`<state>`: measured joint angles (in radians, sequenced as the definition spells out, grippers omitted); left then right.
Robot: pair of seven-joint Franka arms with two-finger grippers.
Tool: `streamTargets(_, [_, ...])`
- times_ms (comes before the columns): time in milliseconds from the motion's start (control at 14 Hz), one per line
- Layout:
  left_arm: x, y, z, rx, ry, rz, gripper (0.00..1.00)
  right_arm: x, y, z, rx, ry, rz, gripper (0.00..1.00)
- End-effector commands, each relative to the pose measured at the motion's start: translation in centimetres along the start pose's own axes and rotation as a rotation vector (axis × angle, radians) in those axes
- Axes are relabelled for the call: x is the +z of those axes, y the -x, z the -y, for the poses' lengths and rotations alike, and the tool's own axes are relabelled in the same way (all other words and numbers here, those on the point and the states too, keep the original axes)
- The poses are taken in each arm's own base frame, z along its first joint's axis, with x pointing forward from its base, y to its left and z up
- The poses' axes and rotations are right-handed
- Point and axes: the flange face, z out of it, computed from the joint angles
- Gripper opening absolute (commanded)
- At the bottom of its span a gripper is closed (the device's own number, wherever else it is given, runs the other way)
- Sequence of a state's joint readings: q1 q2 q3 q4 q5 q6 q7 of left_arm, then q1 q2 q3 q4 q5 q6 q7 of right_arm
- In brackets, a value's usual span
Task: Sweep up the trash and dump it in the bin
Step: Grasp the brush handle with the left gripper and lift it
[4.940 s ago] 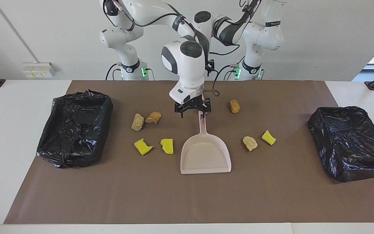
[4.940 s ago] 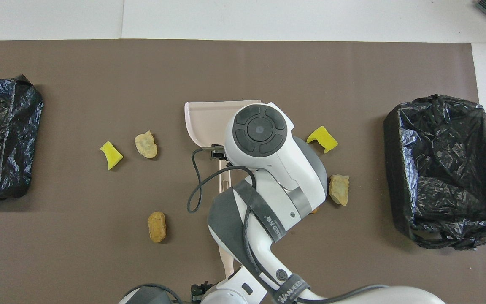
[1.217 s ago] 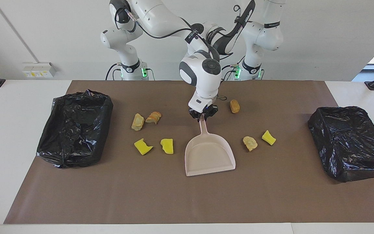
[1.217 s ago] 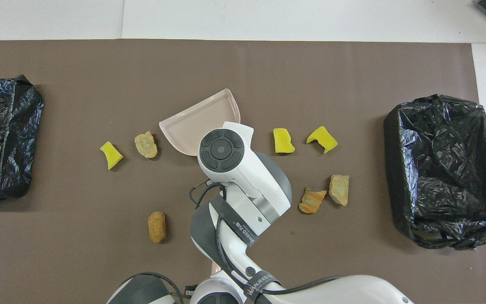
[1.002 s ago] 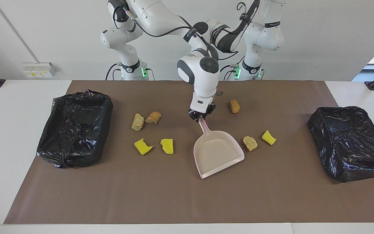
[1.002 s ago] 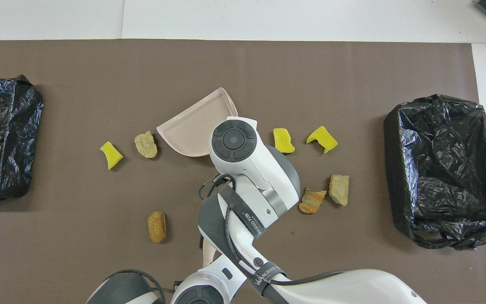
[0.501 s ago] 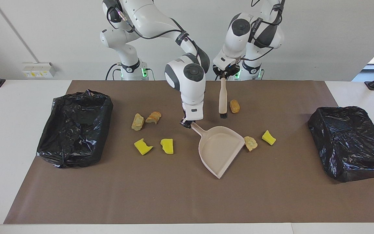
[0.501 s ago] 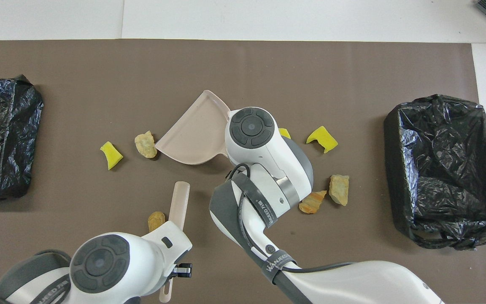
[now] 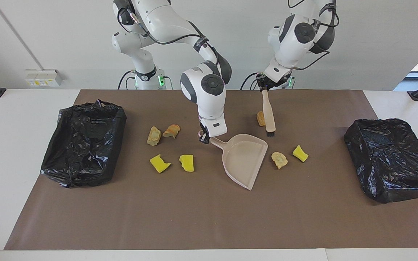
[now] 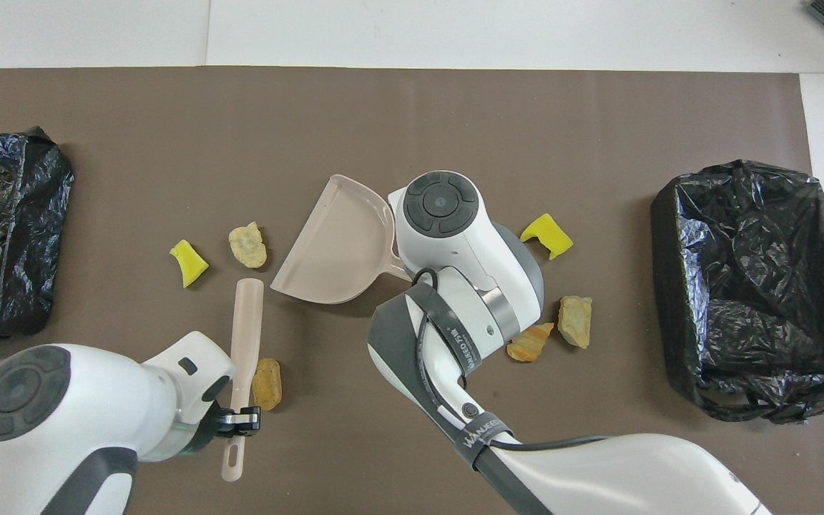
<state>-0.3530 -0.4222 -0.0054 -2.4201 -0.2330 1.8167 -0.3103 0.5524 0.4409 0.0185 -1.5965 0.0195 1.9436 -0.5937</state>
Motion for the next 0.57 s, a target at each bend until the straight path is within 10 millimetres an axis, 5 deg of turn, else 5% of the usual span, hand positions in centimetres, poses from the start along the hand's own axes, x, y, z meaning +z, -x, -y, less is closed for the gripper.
streamTargets(0, [-1.6, -2.3, 5.4, -0.001, 0.077, -0.043, 0.0, -1.0, 0.2, 0.8, -0.151, -0.009, -0.001, 0.0])
streamTargets(215, [-2.2, -4.1, 10.7, -0.007, 0.107, -0.07, 0.0, -0.9, 0.3, 1.0, -0.285, 0.01, 0.023, 0.0])
streamTargets(501, [-1.7, -7.1, 14.1, -0.043, 0.112, -0.141, 0.0, -1.0, 0.9, 0.6, -0.338, 0.105, 0.1, 0.0])
